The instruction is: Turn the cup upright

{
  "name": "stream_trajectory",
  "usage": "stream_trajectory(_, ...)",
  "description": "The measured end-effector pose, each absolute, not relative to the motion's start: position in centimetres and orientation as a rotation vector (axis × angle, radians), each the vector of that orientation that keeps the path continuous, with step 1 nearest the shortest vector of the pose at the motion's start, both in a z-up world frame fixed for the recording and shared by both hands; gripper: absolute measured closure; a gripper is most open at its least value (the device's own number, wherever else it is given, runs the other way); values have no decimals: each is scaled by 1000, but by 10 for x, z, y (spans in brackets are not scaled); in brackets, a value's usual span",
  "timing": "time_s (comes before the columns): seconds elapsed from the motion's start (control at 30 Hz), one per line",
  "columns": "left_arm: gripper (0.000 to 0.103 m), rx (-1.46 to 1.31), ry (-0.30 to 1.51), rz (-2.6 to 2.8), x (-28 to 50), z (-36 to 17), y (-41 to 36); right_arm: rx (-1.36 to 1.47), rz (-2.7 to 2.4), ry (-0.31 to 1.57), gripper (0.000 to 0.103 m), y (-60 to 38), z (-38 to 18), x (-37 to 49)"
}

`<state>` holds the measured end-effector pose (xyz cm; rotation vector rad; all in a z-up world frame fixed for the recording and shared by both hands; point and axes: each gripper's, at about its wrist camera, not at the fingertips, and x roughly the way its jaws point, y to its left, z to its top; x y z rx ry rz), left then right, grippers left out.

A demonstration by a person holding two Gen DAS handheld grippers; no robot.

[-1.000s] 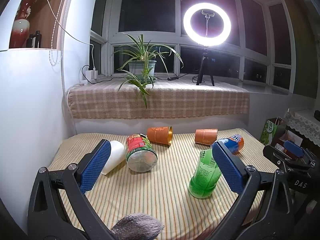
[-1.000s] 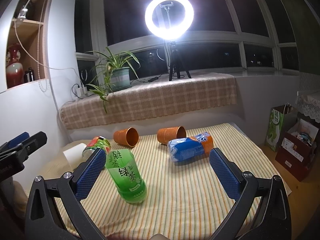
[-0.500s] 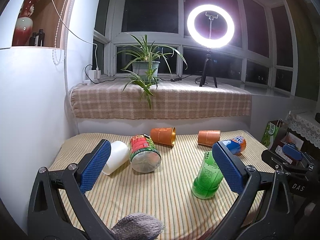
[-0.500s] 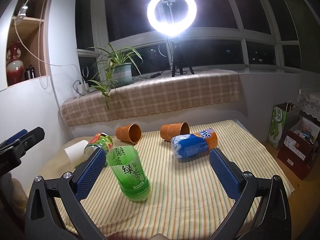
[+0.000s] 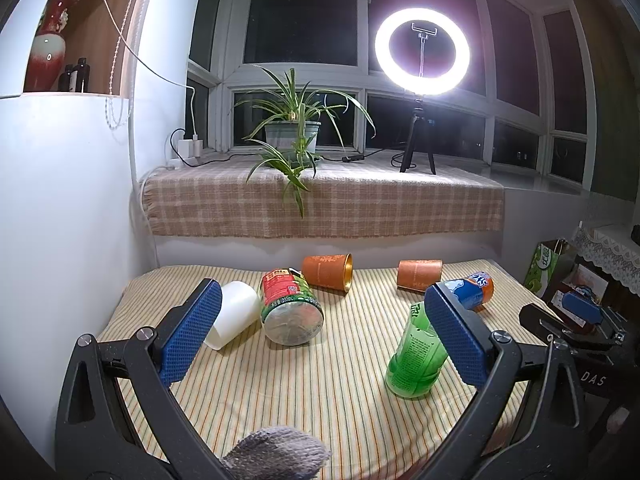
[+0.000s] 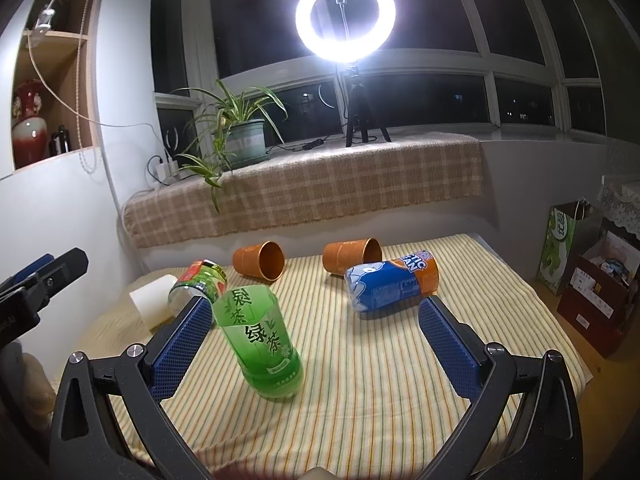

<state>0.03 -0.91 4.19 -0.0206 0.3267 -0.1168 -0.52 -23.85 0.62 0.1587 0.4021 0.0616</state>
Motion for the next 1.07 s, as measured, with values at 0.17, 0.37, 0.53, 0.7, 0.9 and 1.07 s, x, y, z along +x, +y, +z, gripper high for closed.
stream_trajectory(0.17,0,-22,329,-116,0,42,-10,162,61,405,0,-239,6,-5)
stream_trajectory(0.37,0,-21,329,-116,1,42,-11,165,63,411,0,-240,3,-4)
stream_trajectory(0.53,0,-20,332,-115,1,41,-11,166,68,428,0,-238,-1,-1)
stream_trajectory(0.7,0,-22,333,-113,1,41,-8,165,72,437,0,-238,-4,-1)
stream_trajectory(0.9,0,-21,334,-113,1,39,-6,168,74,447,0,-238,-5,0)
stream_trajectory(1.07,0,-19,334,-114,1,40,-6,167,77,460,0,-237,-8,2)
